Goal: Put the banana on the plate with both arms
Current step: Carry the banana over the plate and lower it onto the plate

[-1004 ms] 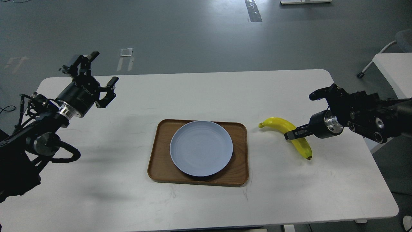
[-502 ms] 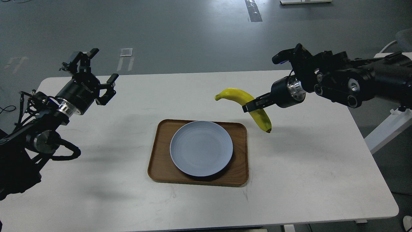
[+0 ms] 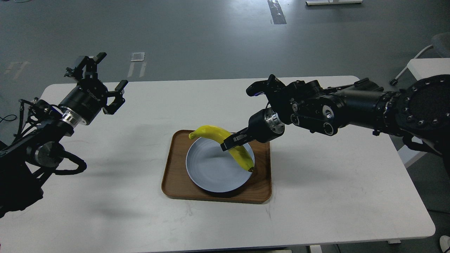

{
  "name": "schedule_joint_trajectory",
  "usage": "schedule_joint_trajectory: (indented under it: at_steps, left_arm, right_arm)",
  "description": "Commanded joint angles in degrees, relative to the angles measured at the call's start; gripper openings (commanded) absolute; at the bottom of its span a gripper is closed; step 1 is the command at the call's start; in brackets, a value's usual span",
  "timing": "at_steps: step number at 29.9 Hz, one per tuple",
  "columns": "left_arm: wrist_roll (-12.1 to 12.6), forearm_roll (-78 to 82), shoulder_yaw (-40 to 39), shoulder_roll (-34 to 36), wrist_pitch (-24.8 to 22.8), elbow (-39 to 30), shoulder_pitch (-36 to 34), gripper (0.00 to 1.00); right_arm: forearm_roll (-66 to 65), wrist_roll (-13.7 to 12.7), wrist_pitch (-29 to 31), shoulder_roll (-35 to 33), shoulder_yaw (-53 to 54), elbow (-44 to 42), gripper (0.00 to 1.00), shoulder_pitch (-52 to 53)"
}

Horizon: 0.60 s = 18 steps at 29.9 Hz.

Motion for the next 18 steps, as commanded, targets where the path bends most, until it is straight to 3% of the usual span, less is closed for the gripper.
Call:
schedule_joint_trajectory:
  at_steps: [1,9,11,13,18]
  left_arm:
    - [0.0,0.0,0.0,0.4,0.0,-0.2,0.1,0.98]
    - [0.0,-0.1,0.0,1.2,0.0,-0.4,0.1,0.98]
    - [0.0,-0.1,0.0,1.2,0.0,-0.4,0.1,0.98]
    - [0.0,-0.1,0.0,1.1,0.0,-0.4,0.1,0.98]
    - [0.0,-0.1,0.0,1.1,0.0,-0.4,0.1,0.98]
  right_arm:
    - [0.0,0.0,-0.1,0.3,-0.4,-0.9,0.21,-1.2]
    - [0.0,0.0,-0.1,0.3,-0.4,-3.0,0.54,-2.4]
    - [0.1,0.0,-0.1,0.3,-0.3,-3.2,0.79,-2.4]
    - [0.9,0.0,-0.1,0.3,-0.2,-3.4,0.98,-2.4]
    - [5.1,0.0,-0.1,0.3,0.8,-3.4,1.0,-1.9]
